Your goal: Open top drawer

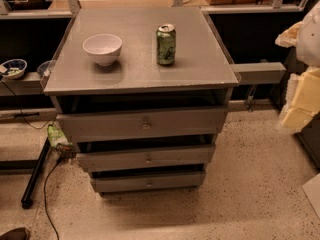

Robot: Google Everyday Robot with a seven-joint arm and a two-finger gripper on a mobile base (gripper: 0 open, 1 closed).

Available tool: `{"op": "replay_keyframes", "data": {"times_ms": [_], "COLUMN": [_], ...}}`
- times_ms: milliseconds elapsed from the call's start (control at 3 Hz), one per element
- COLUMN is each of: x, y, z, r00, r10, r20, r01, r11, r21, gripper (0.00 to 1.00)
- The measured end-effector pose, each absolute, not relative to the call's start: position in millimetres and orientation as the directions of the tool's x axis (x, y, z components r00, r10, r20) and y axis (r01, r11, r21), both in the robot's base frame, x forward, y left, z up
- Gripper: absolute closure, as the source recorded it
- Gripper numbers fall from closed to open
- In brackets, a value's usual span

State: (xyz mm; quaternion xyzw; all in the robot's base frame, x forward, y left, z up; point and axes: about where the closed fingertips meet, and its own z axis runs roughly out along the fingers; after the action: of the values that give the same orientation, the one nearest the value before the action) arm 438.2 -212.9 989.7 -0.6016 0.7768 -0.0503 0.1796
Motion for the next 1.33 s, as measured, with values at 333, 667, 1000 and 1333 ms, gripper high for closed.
{"op": "replay_keyframes", "data": {"times_ms": [333,667,1000,1333], "x": [438.3,440.5,446.5,452.2], "y": [-212.9,-212.7,-210.6,-207.7], "z": [989.5,977.3,959.7,947.4], "r00": [-0.212,-0.215,-0.219,-0.220], "r10": [-0.953,-0.947,-0.939,-0.932], "r20": [-0.219,-0.237,-0.267,-0.288], "r01": [-0.916,-0.918,-0.927,-0.935], "r11": [0.271,0.279,0.285,0.286], "r21": [-0.294,-0.283,-0.242,-0.211], "gripper": [0.00,0.00,0.00,0.00]}}
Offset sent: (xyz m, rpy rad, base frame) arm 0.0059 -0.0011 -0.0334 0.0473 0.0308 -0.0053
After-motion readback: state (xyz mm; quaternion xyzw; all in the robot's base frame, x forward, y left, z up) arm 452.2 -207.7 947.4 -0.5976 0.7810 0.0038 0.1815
